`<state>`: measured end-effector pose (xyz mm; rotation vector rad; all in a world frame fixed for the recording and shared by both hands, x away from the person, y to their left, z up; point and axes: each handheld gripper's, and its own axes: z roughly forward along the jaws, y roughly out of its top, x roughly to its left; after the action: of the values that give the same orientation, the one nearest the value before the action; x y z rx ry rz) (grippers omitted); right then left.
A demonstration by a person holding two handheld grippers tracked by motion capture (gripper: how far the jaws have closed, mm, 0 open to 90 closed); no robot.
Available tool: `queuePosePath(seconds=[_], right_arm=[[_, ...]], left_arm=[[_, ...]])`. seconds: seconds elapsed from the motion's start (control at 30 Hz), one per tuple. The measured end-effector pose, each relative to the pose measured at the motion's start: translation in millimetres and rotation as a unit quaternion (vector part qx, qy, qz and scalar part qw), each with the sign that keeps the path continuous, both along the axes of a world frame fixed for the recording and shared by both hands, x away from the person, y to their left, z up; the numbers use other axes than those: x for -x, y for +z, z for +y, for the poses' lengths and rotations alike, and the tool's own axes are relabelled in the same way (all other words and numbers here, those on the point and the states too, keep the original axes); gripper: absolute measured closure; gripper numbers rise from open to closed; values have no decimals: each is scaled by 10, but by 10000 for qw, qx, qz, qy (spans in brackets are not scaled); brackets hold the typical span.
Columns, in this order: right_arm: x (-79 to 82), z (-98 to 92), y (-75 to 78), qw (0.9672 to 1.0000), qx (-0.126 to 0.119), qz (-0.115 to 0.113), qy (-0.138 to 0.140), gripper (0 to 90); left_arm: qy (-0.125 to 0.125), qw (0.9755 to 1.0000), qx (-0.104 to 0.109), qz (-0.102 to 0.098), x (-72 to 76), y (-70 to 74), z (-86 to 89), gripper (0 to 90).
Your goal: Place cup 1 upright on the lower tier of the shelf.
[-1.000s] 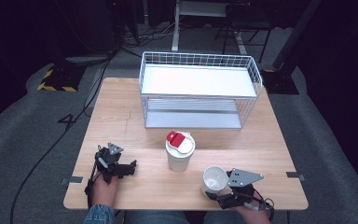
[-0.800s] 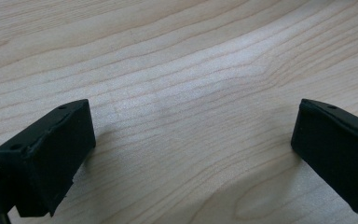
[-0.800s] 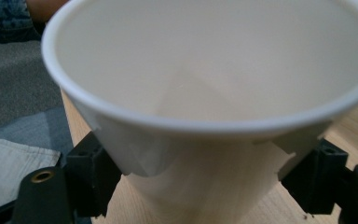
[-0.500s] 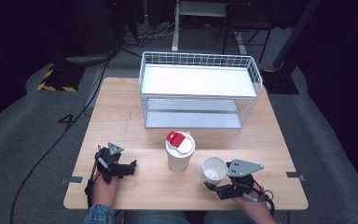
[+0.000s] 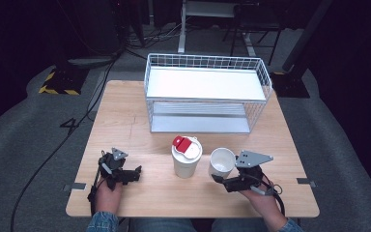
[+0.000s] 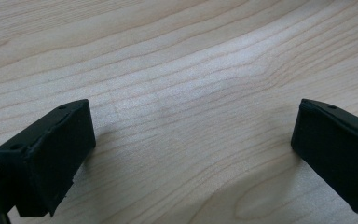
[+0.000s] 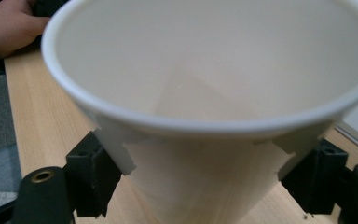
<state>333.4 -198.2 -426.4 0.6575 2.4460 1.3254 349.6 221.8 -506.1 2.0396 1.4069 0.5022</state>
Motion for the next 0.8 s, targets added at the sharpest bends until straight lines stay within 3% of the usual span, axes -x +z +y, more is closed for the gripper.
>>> queuePosePath(seconds=[0.5,0.8], right_arm=[[-390,31,160,9997,0,-70,-222,226],[-781,42,189,9991,-116,53,-409,226]], left_arm=[[-3,10000,-5,0,0,0,1,2],[1,10000,-7,2,0,0,1,2]])
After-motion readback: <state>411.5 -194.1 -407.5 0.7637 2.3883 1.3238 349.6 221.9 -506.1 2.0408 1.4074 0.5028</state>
